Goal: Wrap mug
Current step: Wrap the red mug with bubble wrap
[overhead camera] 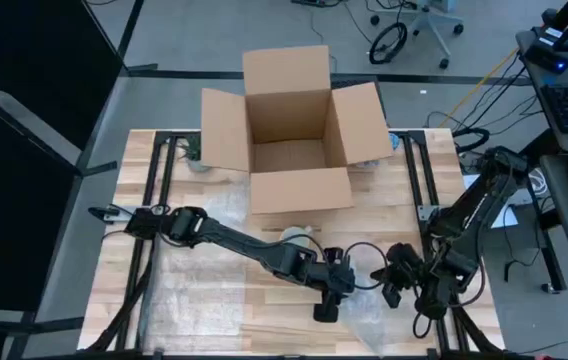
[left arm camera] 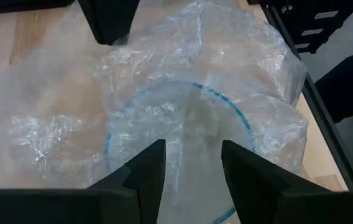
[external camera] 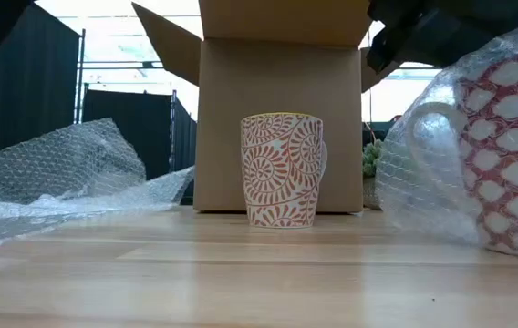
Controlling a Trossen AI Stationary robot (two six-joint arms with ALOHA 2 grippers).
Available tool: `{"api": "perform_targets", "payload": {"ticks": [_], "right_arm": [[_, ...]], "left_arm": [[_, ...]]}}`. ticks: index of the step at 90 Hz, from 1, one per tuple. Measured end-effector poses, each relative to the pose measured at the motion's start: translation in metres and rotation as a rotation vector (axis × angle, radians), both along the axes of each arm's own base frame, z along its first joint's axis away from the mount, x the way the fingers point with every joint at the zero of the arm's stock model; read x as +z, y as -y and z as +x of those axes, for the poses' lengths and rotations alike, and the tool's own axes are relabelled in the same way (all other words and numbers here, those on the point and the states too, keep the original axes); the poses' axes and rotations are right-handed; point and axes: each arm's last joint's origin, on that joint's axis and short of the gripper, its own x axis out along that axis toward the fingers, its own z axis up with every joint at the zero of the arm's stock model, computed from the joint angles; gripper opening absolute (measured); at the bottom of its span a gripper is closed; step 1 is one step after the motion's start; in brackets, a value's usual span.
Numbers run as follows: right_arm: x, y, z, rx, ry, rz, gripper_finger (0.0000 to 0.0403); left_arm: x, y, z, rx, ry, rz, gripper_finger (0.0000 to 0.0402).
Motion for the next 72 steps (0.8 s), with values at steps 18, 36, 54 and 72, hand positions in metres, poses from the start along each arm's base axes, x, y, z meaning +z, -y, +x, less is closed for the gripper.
{"api": "perform_targets", "payload": {"ticks": [18,36,54,72], "right_arm": [[0.003,0.006,0.0,0.03,-0.003,-0.053,0.0003],[-0.005,0.028,-0.006,-0.086,-0.171,-0.13,0.0023],[-0.03,0.053,-0.006,-0.337,-0.338,-0.108,0.0116],[-0.069,0.077,-0.017,-0.547,-0.575,0.022,0.0204]], "left_arm": [[0.001,0.0,0.0,0.0,0.003,-0.001,0.0145],[0.001,0.001,0.0,-0.001,0.002,-0.001,0.0145],[0.001,0.001,-0.001,-0.003,0.002,-0.001,0.0145],[0.001,0.001,-0.001,-0.003,0.001,0.0,0.0145]]}}
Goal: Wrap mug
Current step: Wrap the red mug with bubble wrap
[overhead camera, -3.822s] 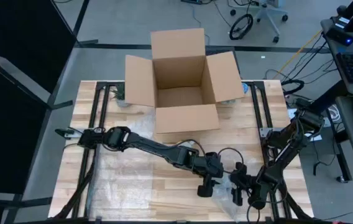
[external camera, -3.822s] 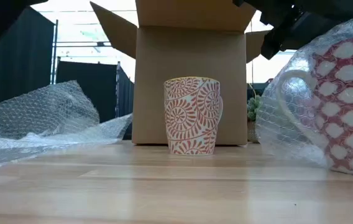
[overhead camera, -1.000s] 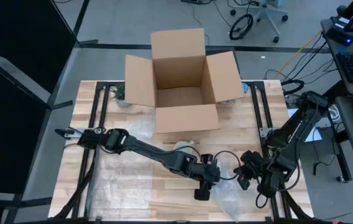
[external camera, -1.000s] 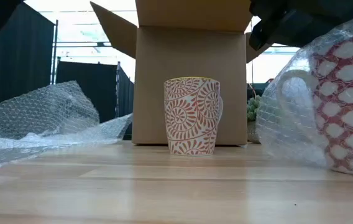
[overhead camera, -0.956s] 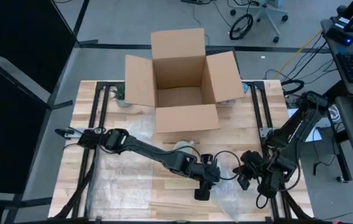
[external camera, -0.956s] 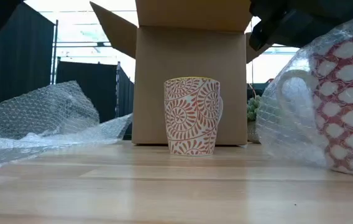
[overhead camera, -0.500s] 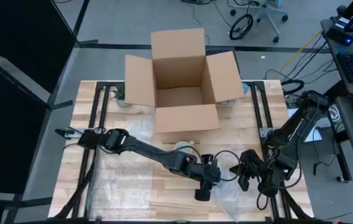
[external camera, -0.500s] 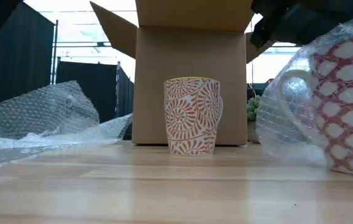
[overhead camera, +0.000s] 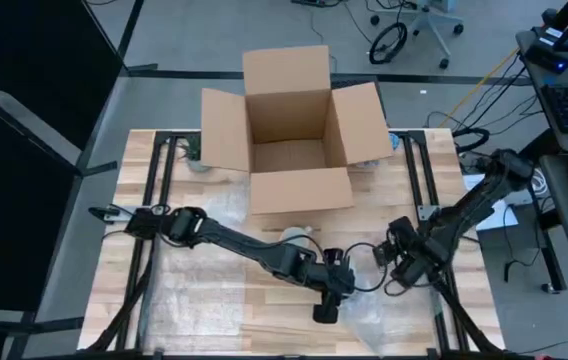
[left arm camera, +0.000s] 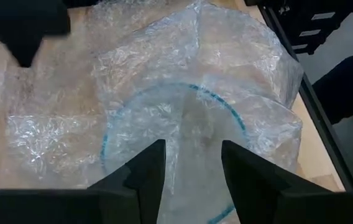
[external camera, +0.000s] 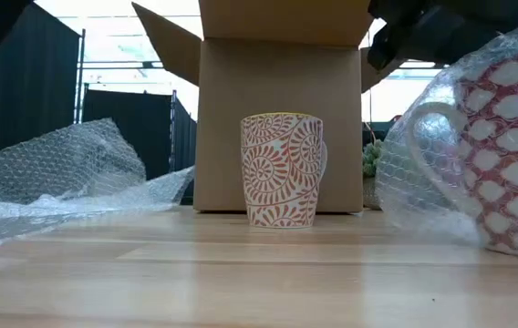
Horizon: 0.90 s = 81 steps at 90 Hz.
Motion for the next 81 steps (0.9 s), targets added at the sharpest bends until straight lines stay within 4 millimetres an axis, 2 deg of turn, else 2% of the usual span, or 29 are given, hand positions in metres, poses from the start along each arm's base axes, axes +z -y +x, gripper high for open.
{"api": "perform_targets", "payload": {"ticks": [17,28,39,49,64,69,81], "right_arm": [[-0.031,0.007,-0.009,-0.035,-0.005,0.093,0.024],[-0.032,0.006,-0.009,-0.007,0.003,0.09,0.0234],[-0.027,0.001,-0.006,0.021,0.014,0.105,0.0184],[-0.025,-0.015,0.006,0.102,0.138,0.24,0.0117],[-0.024,-0.022,0.015,0.218,0.262,0.265,0.0022],[-0.022,-0.023,0.017,0.245,0.297,0.251,0.0008],[-0.01,-0.028,0.022,0.305,0.35,0.246,0.0005]], "left_arm": [[0.0,0.001,0.0,-0.004,0.001,0.002,0.0145],[0.0,0.001,0.0,-0.005,0.001,0.003,0.0145],[0.0,0.001,0.0,-0.006,0.001,0.004,0.0145],[0.0,0.001,0.0,-0.007,0.001,0.004,0.0145],[0.0,0.001,0.0,-0.007,0.002,0.004,0.0145],[0.0,0.001,0.0,-0.007,0.003,0.004,0.0145],[0.0,0.001,0.0,-0.007,0.003,0.004,0.0145]]}}
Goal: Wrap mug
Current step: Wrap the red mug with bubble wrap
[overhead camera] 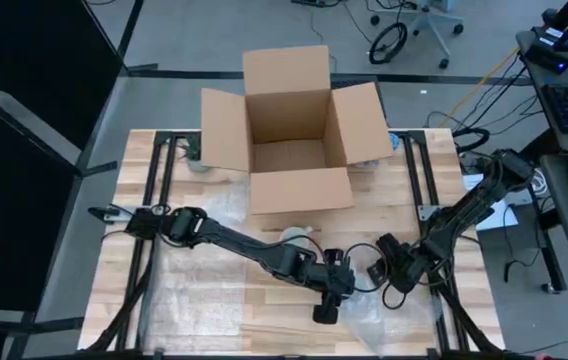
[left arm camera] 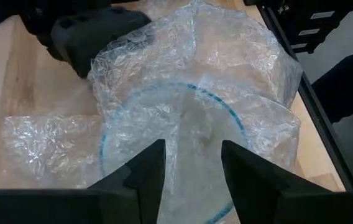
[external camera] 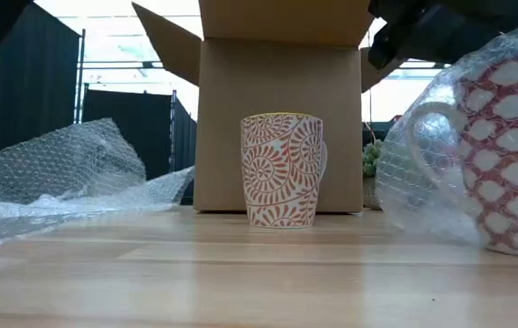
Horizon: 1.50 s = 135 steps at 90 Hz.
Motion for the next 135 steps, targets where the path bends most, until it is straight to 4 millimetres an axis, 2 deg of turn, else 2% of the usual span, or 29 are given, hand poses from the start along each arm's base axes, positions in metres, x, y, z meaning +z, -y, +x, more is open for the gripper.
{"api": "perform_targets", "payload": {"ticks": [35,56,68,95,111,119,135], "right_arm": [[0.074,-0.018,0.016,0.183,0.26,-0.047,0.0],[0.091,-0.026,0.027,0.233,0.407,-0.053,0.0],[0.087,-0.032,0.032,0.252,0.42,-0.069,0.0],[0.058,-0.049,0.05,0.341,0.364,-0.128,0.0],[0.042,-0.053,0.055,0.361,0.295,-0.147,0.0],[0.038,-0.055,0.056,0.367,0.281,-0.145,0.0],[0.037,-0.054,0.056,0.383,0.269,-0.152,0.0]], "left_arm": [[0.0,0.0,0.0,0.003,-0.001,-0.003,0.0145],[0.001,0.001,0.0,0.002,0.002,-0.004,0.0145],[0.001,0.0,0.0,0.003,0.002,-0.004,0.0145],[0.0,-0.002,0.0,0.008,-0.005,-0.003,0.0145],[0.0,-0.003,0.0,0.018,-0.003,0.003,0.0145],[0.009,-0.001,-0.004,0.033,0.004,0.002,0.0145],[0.046,0.003,-0.019,0.092,0.071,0.05,0.0145]]}}
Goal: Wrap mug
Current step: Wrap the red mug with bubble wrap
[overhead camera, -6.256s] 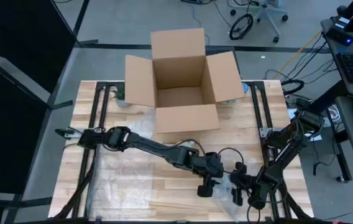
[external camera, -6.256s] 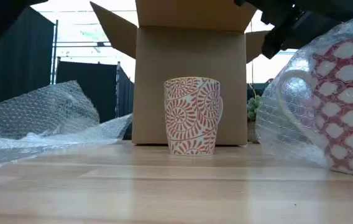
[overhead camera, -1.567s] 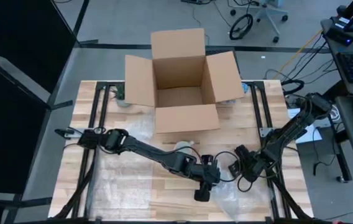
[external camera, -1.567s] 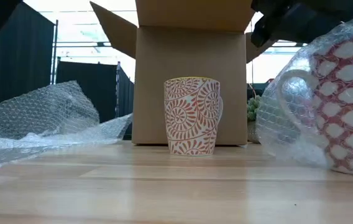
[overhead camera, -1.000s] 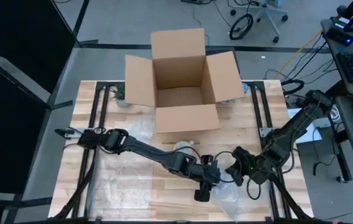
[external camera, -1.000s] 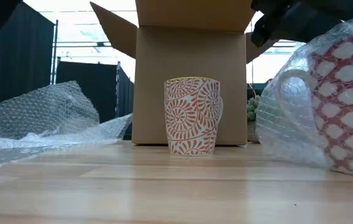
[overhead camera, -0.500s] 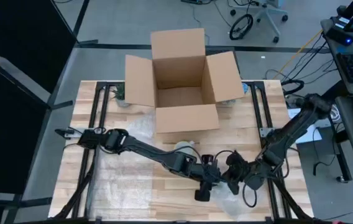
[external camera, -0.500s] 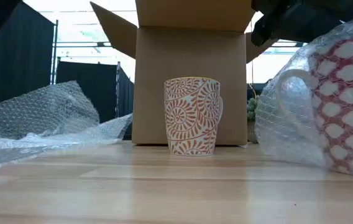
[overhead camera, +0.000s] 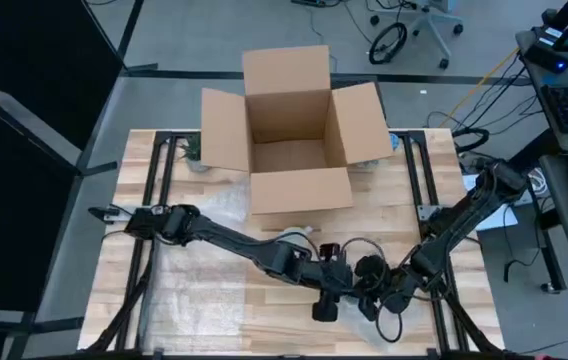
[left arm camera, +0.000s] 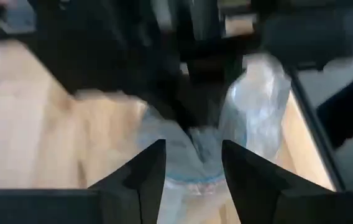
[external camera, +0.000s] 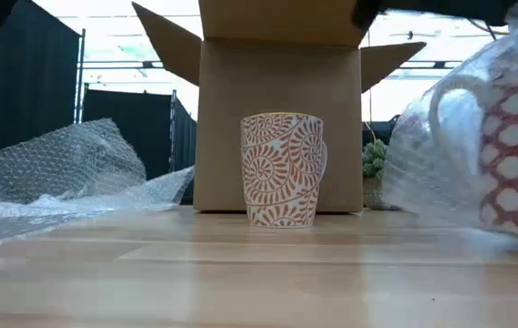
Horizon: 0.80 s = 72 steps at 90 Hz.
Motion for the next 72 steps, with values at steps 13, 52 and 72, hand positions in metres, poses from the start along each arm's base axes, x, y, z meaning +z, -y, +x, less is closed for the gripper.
{"api": "perform_targets", "payload": {"ticks": [13,52,72], "right_arm": [[0.0,0.001,0.001,0.002,0.003,-0.008,0.0],[0.0,0.001,0.002,0.021,0.012,-0.018,0.0],[0.003,0.0,0.001,0.054,0.021,-0.018,0.0]], "left_arm": [[0.015,0.004,-0.004,0.01,0.076,0.052,0.0145],[-0.064,-0.007,0.028,0.055,-0.056,0.002,0.0145],[-0.082,-0.004,0.03,0.04,-0.097,0.011,0.0145]]}}
